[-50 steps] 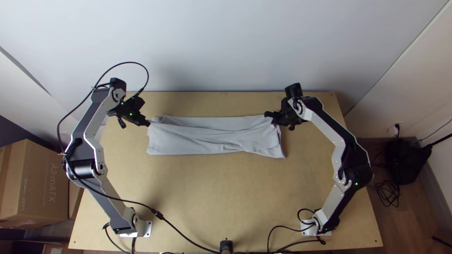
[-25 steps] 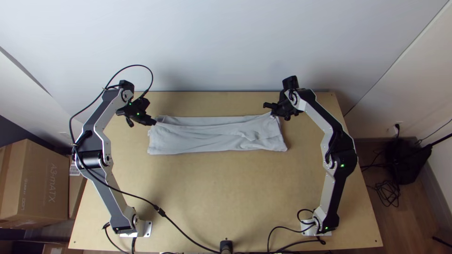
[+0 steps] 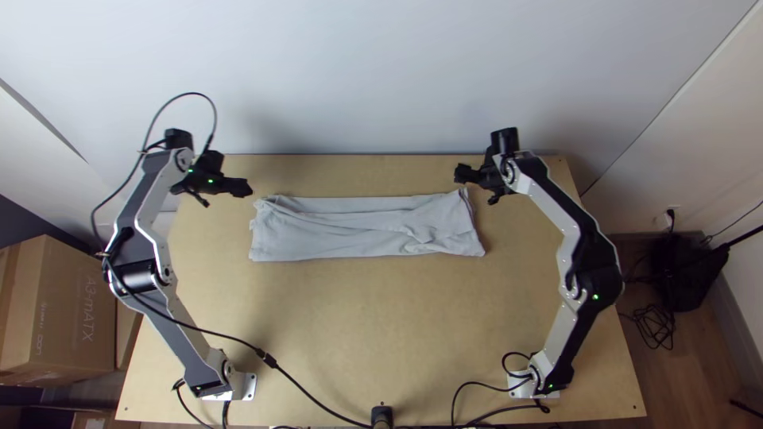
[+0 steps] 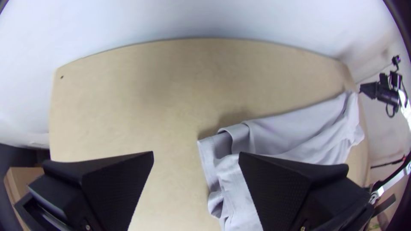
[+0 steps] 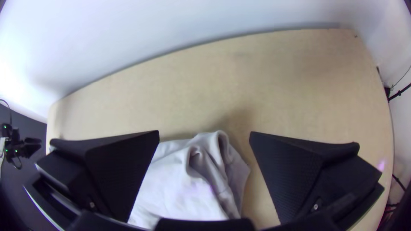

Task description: Fold the t-shirt

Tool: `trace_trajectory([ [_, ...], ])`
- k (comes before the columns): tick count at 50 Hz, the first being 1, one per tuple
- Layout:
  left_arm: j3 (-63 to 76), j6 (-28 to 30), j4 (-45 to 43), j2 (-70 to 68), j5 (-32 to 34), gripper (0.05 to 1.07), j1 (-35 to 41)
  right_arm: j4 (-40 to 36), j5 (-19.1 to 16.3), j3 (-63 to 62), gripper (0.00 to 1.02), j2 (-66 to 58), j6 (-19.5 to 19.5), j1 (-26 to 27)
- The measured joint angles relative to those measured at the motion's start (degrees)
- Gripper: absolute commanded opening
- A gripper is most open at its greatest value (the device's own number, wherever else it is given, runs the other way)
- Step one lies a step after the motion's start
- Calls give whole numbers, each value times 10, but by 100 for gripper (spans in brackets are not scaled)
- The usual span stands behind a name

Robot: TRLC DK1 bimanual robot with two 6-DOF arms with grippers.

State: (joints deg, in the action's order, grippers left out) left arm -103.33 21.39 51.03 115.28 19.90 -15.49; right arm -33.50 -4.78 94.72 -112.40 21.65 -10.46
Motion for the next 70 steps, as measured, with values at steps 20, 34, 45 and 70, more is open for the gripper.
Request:
trace_trajectory([
  [20,139,-4,32,-51,168,102,-117,-26,-338,-10,99,133,193,72],
  [34,168,-19,-6,-22,213,102,-125,-41,-473,-33,99,140,229,94],
  [45,169,-23,-7,26,245,102,-106,-41,-477,-48,99,162,229,85],
  [70,185,-80,-63,27,253,7,42,-42,-478,-51,99,181,229,78],
])
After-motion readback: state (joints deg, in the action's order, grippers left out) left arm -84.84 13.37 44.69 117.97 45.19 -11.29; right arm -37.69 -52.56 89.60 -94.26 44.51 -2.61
